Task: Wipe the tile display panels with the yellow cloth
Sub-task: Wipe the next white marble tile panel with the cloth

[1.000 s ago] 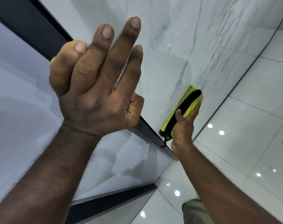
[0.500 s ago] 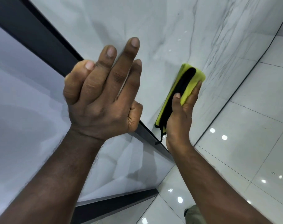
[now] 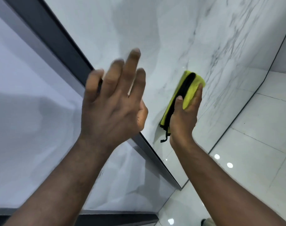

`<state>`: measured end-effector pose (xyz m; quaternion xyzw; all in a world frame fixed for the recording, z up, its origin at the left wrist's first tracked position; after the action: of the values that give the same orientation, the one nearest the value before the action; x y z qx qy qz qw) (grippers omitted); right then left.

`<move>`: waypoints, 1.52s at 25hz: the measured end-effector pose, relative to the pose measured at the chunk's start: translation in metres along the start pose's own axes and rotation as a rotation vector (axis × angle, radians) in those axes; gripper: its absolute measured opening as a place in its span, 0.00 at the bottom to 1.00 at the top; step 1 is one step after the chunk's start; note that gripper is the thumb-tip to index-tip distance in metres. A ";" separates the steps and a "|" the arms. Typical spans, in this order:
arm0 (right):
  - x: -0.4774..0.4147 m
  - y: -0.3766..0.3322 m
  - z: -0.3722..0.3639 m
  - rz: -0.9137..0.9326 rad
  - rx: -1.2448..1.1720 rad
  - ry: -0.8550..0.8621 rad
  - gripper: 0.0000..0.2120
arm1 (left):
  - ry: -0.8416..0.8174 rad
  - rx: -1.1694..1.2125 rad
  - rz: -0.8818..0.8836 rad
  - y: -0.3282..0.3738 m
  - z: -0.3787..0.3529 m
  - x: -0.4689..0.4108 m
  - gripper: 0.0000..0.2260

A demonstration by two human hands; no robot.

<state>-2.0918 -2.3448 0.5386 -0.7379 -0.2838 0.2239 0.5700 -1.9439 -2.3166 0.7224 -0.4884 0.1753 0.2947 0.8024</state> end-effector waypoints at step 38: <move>-0.060 0.014 0.004 -0.039 -0.124 -0.039 0.31 | 0.071 -0.156 0.150 0.016 -0.020 -0.001 0.32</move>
<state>-2.1363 -2.3847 0.5242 -0.7616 -0.3222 0.2092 0.5219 -1.9542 -2.3290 0.7029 -0.5449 0.2163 0.3492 0.7310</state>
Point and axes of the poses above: each hand's wrist, its own x-axis away from the middle knuckle, its own z-axis out of the back of the hand, y = z × x, the point moved 8 cm from there along -x, towards the middle knuckle, and after that the axes turned 7 degrees about -y, right-handed, at the moved point
